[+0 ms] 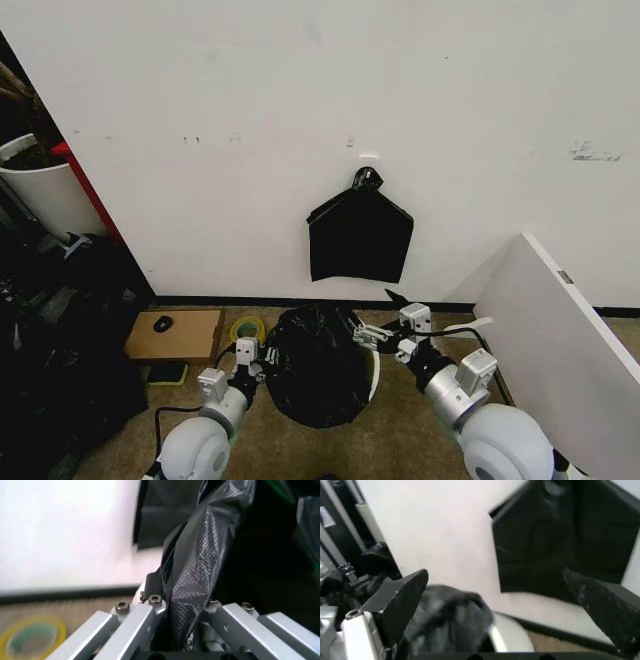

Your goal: Place the garbage bag over the trash bin.

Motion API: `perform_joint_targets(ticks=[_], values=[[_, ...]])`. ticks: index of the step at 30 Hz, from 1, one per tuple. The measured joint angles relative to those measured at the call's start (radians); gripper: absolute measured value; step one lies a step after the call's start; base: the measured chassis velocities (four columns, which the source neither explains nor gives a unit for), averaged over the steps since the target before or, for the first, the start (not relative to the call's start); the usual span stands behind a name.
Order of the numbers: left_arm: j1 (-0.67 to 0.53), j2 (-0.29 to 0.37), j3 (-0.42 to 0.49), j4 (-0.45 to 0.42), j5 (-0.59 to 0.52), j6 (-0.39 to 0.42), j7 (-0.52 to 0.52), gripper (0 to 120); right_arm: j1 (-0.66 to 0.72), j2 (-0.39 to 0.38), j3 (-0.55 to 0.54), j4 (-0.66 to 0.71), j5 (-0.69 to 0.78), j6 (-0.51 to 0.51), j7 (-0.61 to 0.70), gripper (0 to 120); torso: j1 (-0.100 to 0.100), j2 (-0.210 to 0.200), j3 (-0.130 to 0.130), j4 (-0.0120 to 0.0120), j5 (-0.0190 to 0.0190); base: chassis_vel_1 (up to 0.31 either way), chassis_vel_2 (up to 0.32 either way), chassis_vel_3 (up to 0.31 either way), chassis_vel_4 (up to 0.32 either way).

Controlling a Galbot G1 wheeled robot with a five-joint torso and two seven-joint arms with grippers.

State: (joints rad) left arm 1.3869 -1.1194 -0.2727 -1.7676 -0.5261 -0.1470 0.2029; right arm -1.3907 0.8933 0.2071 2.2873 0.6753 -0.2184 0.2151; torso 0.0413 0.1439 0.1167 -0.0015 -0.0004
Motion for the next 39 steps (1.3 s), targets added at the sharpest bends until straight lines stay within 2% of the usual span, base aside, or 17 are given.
perform_joint_targets(ticks=[1,2,3,4,5,7,9,12,14,15,16,19,20,22,23,33,39], values=[[-0.005,0.0,-0.006,0.029,0.009,-0.048,0.052,0,-0.001,-0.003,0.002,0.001,0.014,-0.006,0.007,100,0.0,0.0,0.0,0.0001,-0.0001,0.0,0.0,0.0,0.0],[-0.016,0.0,-0.015,0.084,0.024,-0.146,0.158,0,-0.004,-0.009,0.005,0.006,0.034,-0.017,0.017,100,0.0,0.0,0.0,0.0004,-0.0001,0.0,0.0,0.0,0.0],[-0.016,0.0,-0.015,0.084,0.024,-0.146,0.158,0,-0.004,-0.009,0.005,0.006,0.034,-0.017,0.017,100,0.0,0.0,0.0,0.0004,-0.0001,0.0,0.0,0.0,0.0],[-0.026,0.0,-0.021,0.132,0.032,-0.23,0.24,0,-0.006,-0.016,0.007,0.011,0.044,-0.023,0.021,100,0.0,0.0,0.0,0.0002,-0.0002,0.0,0.0,0.0,0.0],[-0.029,0.0,-0.022,0.146,0.032,-0.256,0.263,0,-0.006,-0.017,0.008,0.012,0.046,-0.024,0.022,100,0.0,0.0,0.0,0.0001,-0.0003,0.0,0.0,0.0,0.0],[-0.054,-0.003,-0.028,0.218,0.03,-0.392,0.373,0,-0.006,-0.033,0.011,0.021,0.057,-0.035,0.023,100,0.0,0.0,0.0,0.0001,0.0,0.0,0.0,0.0,0.0],[-0.058,-0.004,-0.029,0.226,0.031,-0.409,0.383,0,-0.006,-0.036,0.011,0.022,0.06,-0.037,0.023,100,0.0,0.0,0.0,0.0001,0.0,0.0,0.0,0.0,0.0],[-0.089,-0.009,-0.036,0.282,0.049,-0.525,0.435,0,-0.009,-0.065,0.012,0.04,0.114,-0.082,0.029,100,0.0,0.0,0.0,0.0001,-0.0001,0.0,0.0,0.0,0.0],[-0.097,-0.007,-0.039,0.289,0.051,-0.562,0.446,0,-0.01,-0.09,0.017,0.07,0.22,-0.181,0.081,100,0.0,0.0,0.0,0.0,0.0,0.0,0.0,0.0,0.0],[-0.099,-0.003,-0.042,0.289,0.051,-0.576,0.451,0,-0.01,-0.105,0.025,0.088,0.293,-0.26,0.122,99,0.0,0.0,0.0,0.0001,-0.0001,0.0,0.0,0.0,0.0],[-0.099,-0.003,-0.042,0.289,0.051,-0.576,0.451,0,-0.01,-0.105,0.025,0.088,0.293,-0.26,0.122,99,0.0,0.0,0.0,0.0001,-0.0001,0.0,0.0,0.0,0.0],[-0.101,0.003,-0.044,0.284,0.051,-0.589,0.453,0,-0.008,-0.122,0.036,0.109,0.399,-0.363,0.174,98,0.0,0.0,0.0,0.0002,-0.0001,0.0,0.0,0.0,0.0],[-0.103,0.006,-0.046,0.276,0.05,-0.59,0.454,0,-0.004,-0.126,0.04,0.121,0.468,-0.417,0.206,92,0.0,0.0,0.0,0.0,-0.0001,0.0,0.0,0.0,0.0],[-0.103,0.008,-0.047,0.273,0.048,-0.59,0.455,0,-0.001,-0.125,0.04,0.124,0.492,-0.436,0.22,90,0.0,0.0,0.0,0.0,-0.0001,0.0,0.0,0.0,0.0],[-0.104,0.01,-0.049,0.268,0.041,-0.59,0.458,0,0.006,-0.112,0.039,0.125,0.516,-0.451,0.238,81,0.0,0.0,0.0,0.0001,0.0,0.0,0.0,0.0,0.0],[-0.114,0.014,-0.051,0.278,0.026,-0.585,0.452,0,0.006,-0.085,0.038,0.123,0.519,-0.404,0.238,62,0.0,0.0,0.0,0.0001,0.0,0.0,0.0,0.0,0.0],[-0.133,0.008,-0.048,0.305,0.026,-0.582,0.414,0,0.0,-0.075,0.044,0.136,0.516,-0.366,0.228,80,0.0,0.0,0.0,0.0001,0.0,0.0,0.0,0.0,0.0]])
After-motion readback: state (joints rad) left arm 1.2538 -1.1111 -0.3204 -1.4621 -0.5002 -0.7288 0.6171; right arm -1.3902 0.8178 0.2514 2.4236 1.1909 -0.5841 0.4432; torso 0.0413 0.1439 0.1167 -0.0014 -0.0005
